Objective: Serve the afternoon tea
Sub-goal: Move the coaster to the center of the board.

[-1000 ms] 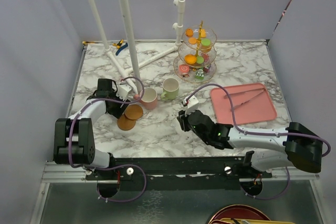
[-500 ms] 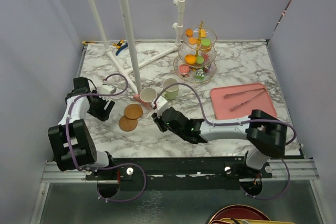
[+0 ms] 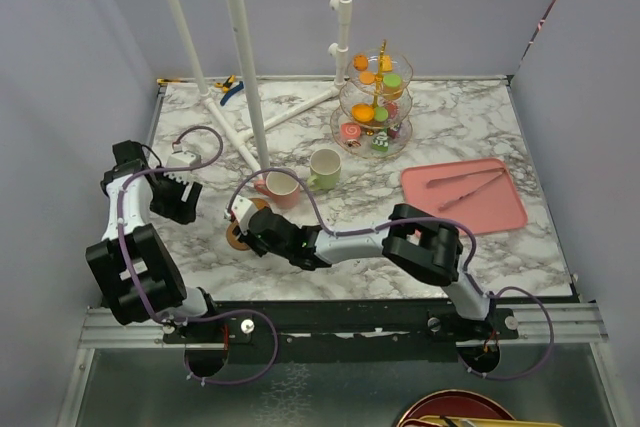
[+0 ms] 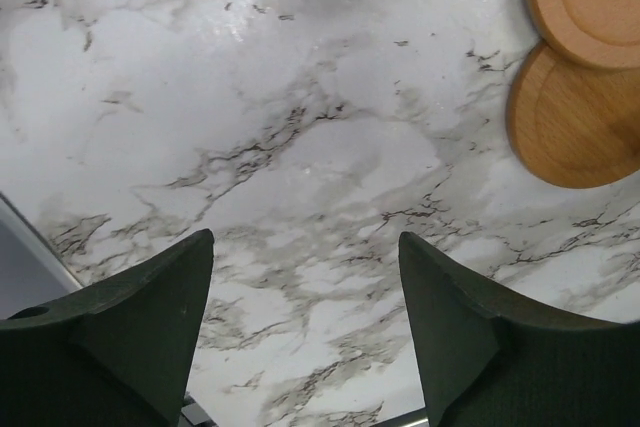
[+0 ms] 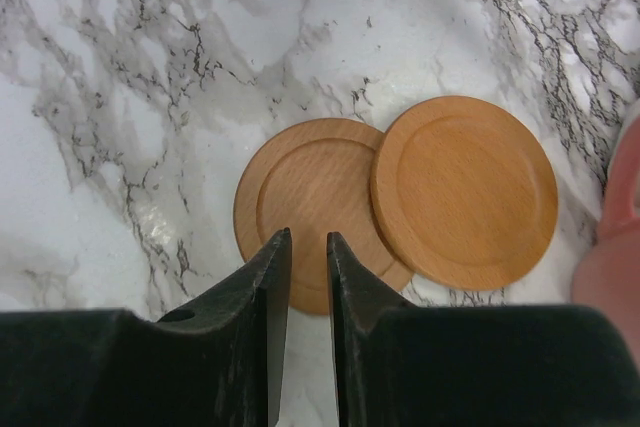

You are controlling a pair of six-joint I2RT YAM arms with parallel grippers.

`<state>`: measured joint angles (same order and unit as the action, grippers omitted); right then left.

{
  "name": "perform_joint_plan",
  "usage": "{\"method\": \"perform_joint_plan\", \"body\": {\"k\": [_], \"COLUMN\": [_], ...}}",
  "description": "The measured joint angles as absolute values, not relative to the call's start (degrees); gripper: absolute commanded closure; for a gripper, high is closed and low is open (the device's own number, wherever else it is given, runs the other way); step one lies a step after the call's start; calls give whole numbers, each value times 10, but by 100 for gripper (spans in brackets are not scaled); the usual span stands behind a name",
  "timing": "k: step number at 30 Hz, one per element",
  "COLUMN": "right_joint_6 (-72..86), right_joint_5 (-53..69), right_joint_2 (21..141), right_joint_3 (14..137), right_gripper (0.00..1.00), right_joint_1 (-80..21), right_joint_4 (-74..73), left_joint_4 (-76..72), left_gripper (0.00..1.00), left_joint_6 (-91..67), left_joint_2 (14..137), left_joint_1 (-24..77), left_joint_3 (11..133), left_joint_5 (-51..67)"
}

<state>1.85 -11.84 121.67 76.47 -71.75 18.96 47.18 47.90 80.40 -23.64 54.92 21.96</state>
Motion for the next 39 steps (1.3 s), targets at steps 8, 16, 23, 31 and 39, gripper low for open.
{"method": "perform_joint_plan", "body": {"k": [8, 16, 23, 31, 39], "right_joint_6": [14, 22, 57, 121, 239], "right_joint_5": [-110, -109, -138, -198, -271], "right_joint_2": [1275, 1244, 1155, 1076, 1016], "right_joint_3": [831, 785, 657, 557, 520], "right_gripper": [83, 89, 91, 93, 97], "right_joint_1": [-718, -719, -719, -710, -635], "right_joint_4": [140, 136, 144, 134, 29], "left_joint_4": [497, 500, 501, 490, 459], "left_gripper": [22, 21, 18, 16, 15], "left_joint_6": [479, 481, 481, 482, 473], "left_joint_2": [829, 830, 832, 825, 805], "left_joint_1": [-277, -278, -278, -258, -187], "left_joint_3": [582, 587, 592, 573, 531], "left_joint_5": [231, 253, 270, 284, 285]}}
